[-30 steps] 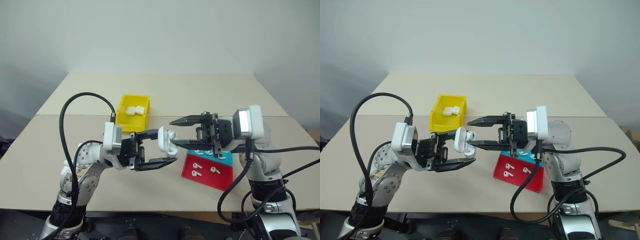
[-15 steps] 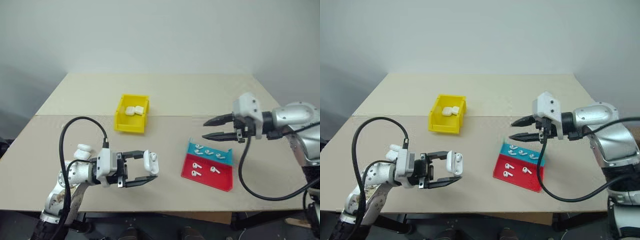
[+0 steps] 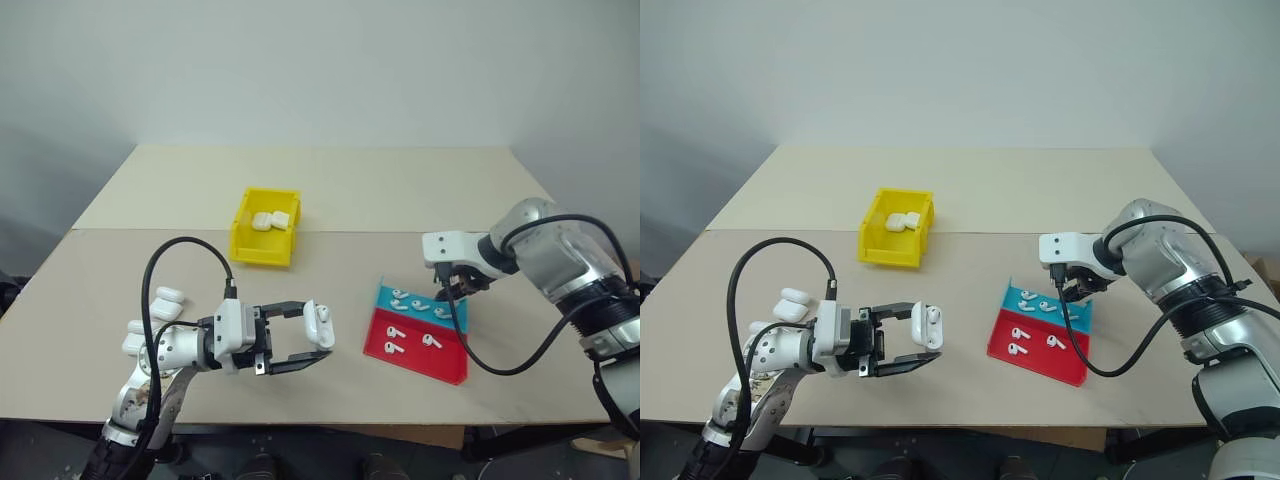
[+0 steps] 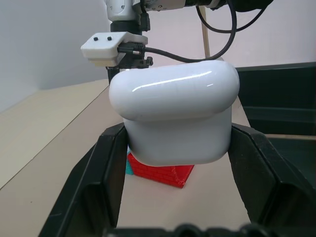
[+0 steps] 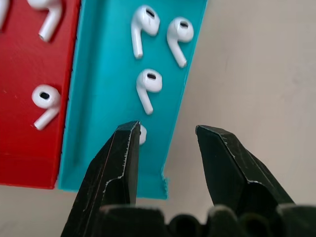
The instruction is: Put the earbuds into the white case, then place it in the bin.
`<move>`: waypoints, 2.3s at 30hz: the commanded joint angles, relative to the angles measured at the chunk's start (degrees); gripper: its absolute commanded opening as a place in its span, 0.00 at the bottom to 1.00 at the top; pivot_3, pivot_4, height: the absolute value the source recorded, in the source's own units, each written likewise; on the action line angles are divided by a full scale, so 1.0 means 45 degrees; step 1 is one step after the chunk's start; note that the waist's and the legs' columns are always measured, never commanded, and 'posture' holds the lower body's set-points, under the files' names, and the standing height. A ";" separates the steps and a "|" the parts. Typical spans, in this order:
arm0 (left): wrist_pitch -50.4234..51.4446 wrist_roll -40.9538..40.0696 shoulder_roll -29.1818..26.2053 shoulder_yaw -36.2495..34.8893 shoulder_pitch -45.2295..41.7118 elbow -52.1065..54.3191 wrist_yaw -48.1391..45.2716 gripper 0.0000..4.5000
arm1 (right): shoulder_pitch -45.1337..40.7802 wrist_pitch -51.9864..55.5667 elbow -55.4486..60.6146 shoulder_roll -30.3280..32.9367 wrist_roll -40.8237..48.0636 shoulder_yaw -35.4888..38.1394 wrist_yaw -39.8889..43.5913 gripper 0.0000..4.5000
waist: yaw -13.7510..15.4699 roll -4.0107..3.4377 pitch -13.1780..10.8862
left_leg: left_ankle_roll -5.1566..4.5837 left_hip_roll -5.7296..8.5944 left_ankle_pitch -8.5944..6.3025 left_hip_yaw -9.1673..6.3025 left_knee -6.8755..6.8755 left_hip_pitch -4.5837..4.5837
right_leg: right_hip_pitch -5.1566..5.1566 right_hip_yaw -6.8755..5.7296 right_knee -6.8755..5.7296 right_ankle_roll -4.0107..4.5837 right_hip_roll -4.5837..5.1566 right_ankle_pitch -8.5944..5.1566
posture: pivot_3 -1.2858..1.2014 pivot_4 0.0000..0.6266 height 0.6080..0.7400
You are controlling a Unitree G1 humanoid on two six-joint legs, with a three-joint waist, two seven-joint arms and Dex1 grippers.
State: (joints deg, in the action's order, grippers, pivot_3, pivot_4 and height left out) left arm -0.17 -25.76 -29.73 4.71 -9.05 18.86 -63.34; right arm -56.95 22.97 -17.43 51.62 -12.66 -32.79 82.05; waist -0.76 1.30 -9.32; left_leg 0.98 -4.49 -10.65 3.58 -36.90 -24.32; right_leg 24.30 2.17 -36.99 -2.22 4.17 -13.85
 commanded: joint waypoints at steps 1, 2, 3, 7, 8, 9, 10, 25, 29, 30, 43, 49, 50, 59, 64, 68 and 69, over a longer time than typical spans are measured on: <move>-0.0398 0.0168 0.0157 0.0019 -0.0076 0.0264 0.0317 0.62 | -0.0015 -0.0372 0.0148 0.0079 -0.0399 0.0242 0.0248 0.50 | 0.0000 0.0000 0.0000 | 0.0000 0.0000 0.0000 0.0000 0.0000 0.0001 | 0.0000 0.0000 -0.0001 0.0000 0.0000 0.0000 | 0.52 0.24 1.00; -0.0423 0.0228 0.0185 0.0030 -0.0106 0.0219 0.0370 0.62 | 0.0031 -0.0430 0.0154 0.0075 -0.0458 0.0241 0.0276 0.50 | 0.0003 0.0000 0.0000 | 0.0000 -0.0001 0.0000 0.0000 0.0000 0.0002 | -0.0001 0.0000 -0.0002 0.0000 0.0000 0.0000 | 0.52 0.24 1.00; -0.0445 0.0273 0.0203 0.0043 -0.0135 0.0186 0.0396 0.62 | 0.0070 -0.0471 0.0154 0.0065 -0.0498 0.0257 0.0306 0.50 | 0.0003 0.0000 0.0000 | 0.0000 0.0000 0.0000 0.0000 -0.0001 0.0003 | -0.0003 -0.0001 -0.0002 -0.0001 0.0000 0.0001 | 0.52 0.24 1.00; -0.0525 0.0352 0.0223 0.0097 -0.0220 0.0126 0.0444 0.62 | 0.0318 -0.0733 0.0059 -0.0011 -0.0833 0.0197 0.0281 0.50 | 0.0008 0.0000 0.0000 | 0.0000 -0.0001 0.0000 0.0000 -0.0001 0.0004 | -0.0005 -0.0001 -0.0001 -0.0001 0.0000 0.0001 | 0.52 0.24 1.00; -0.0517 0.0350 0.0227 0.0104 -0.0233 0.0127 0.0453 0.62 | 0.0394 -0.0770 0.0041 -0.0047 -0.0889 0.0199 0.0283 0.50 | 0.0007 0.0000 0.0000 | 0.0000 0.0000 0.0000 0.0000 -0.0001 0.0004 | -0.0004 -0.0001 -0.0002 -0.0001 0.0000 0.0001 | 0.52 0.24 1.00; -0.0508 0.0356 0.0232 0.0111 -0.0255 0.0112 0.0455 0.62 | 0.0456 -0.0805 0.0030 -0.0096 -0.0893 0.0229 0.0335 0.50 | 0.0007 0.0000 0.0000 | 0.0000 0.0000 0.0000 0.0000 -0.0001 0.0004 | -0.0004 0.0000 -0.0002 -0.0002 0.0000 0.0001 | 0.52 0.24 1.00; -0.0501 0.0363 0.0236 0.0120 -0.0277 0.0099 0.0457 0.62 | 0.0515 -0.0810 0.0037 -0.0149 -0.0908 0.0266 0.0359 0.50 | 0.0007 0.0000 0.0000 | 0.0001 0.0000 0.0000 0.0000 -0.0001 0.0005 | -0.0005 0.0000 -0.0002 -0.0002 -0.0001 0.0001 | 0.52 0.24 1.00; -0.0470 0.0426 0.0077 0.0125 -0.0446 -0.0050 0.0395 0.62 | 0.0667 -0.1249 -0.0849 -0.0733 -0.1449 0.0402 0.0079 0.50 | -0.0006 0.0000 0.0000 | 0.0001 -0.0001 0.0001 -0.0001 -0.0003 0.0009 | -0.0010 0.0000 -0.0006 -0.0002 -0.0006 0.0003 | 0.52 0.24 1.00; -0.0400 0.0430 -0.0020 0.0129 -0.0421 0.0031 0.0389 0.62 | 0.0677 -0.1384 -0.0912 -0.0731 -0.1532 0.0353 0.0212 0.50 | -0.0006 0.0000 0.0000 | 0.0001 -0.0001 0.0001 -0.0002 -0.0003 0.0011 | -0.0010 0.0000 -0.0006 -0.0002 -0.0006 0.0003 | 0.52 0.24 1.00; -0.0378 0.0402 -0.0071 0.0129 -0.0388 0.0086 0.0345 0.62 | 0.0689 -0.1399 -0.0983 -0.0740 -0.1562 0.0353 0.0186 0.50 | -0.0003 0.0000 0.0000 | 0.0001 -0.0001 0.0001 -0.0002 -0.0003 0.0010 | -0.0010 0.0000 -0.0006 -0.0002 -0.0006 0.0003 | 0.52 0.24 1.00; -0.0383 0.0357 -0.0087 0.0155 -0.0367 0.0127 0.0386 0.62 | 0.0666 -0.1433 -0.1190 -0.0775 -0.1876 0.0358 0.0062 0.50 | 0.0001 0.0000 0.0001 | 0.0001 -0.0001 0.0001 -0.0002 -0.0005 0.0018 | -0.0020 -0.0001 -0.0007 -0.0002 -0.0006 0.0004 | 0.52 0.24 1.00; -0.0322 0.0295 -0.0143 0.0146 -0.0404 0.0129 0.0297 0.62 | 0.0795 -0.1546 -0.1033 -0.0785 -0.1680 0.0565 0.0176 0.15 | 0.0002 -0.0001 0.0001 | 0.0001 -0.0001 0.0001 -0.0002 -0.0006 0.0018 | -0.0020 -0.0001 -0.0007 -0.0003 -0.0006 0.0004 | 0.52 0.24 1.00; -0.0326 0.0288 -0.0136 0.0145 -0.0405 0.0127 0.0291 0.62 | 0.0806 -0.1565 -0.1026 -0.0777 -0.1713 0.0566 0.0155 0.15 | 0.0000 -0.0001 0.0001 | 0.0001 -0.0001 0.0001 -0.0002 -0.0005 0.0017 | -0.0019 -0.0001 -0.0007 -0.0003 -0.0006 0.0004 | 0.52 0.24 1.00; -0.0341 0.0271 -0.0153 0.0108 -0.0467 0.0059 0.0284 0.62 | 0.0847 -0.1708 -0.1083 -0.0774 -0.1859 0.0536 -0.0045 0.15 | -0.0002 -0.0001 0.0001 | 0.0001 -0.0001 0.0001 -0.0002 -0.0005 0.0018 | -0.0020 -0.0001 -0.0009 -0.0002 -0.0006 0.0005 | 0.52 0.24 1.00; -0.0201 0.0025 -0.0003 -0.0004 -0.0545 0.0124 0.0462 0.62 | 0.0751 -0.1438 -0.0681 -0.0622 -0.1529 0.1072 -0.0186 0.15 | 0.0001 -0.0001 0.0001 | 0.0001 -0.0001 0.0001 -0.0002 -0.0005 0.0017 | -0.0018 -0.0001 -0.0009 -0.0002 -0.0006 0.0005 | 0.52 0.24 1.00; 0.0122 -0.0504 0.0128 -0.0157 -0.0865 0.0307 0.0658 0.62 | 0.0867 -0.0512 0.0518 -0.0151 -0.0636 0.2460 -0.0176 0.15 | 0.0013 -0.0001 0.0000 | 0.0001 -0.0001 0.0001 -0.0002 -0.0005 0.0012 | -0.0014 0.0000 -0.0010 -0.0003 -0.0006 0.0005 | 0.52 0.24 1.00; 0.0339 -0.0746 0.0173 -0.0224 -0.1040 0.0404 0.0762 0.62 | 0.0948 0.0014 0.1010 -0.0072 -0.0050 0.3162 -0.0167 0.15 | 0.0016 0.0000 0.0000 | 0.0001 -0.0001 0.0001 -0.0002 -0.0005 0.0013 | -0.0016 0.0000 -0.0010 -0.0003 -0.0006 0.0005 | 0.52 0.24 1.00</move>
State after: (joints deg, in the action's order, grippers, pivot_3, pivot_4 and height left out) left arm 0.50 -26.66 -29.29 5.43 -12.17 18.04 -60.93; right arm -52.24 19.96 -17.11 49.59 -16.43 -24.50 81.18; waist -0.69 1.30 -9.32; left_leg 0.98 -4.49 -10.65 3.57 -36.92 -24.28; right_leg 24.24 2.17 -37.03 -2.23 4.14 -13.83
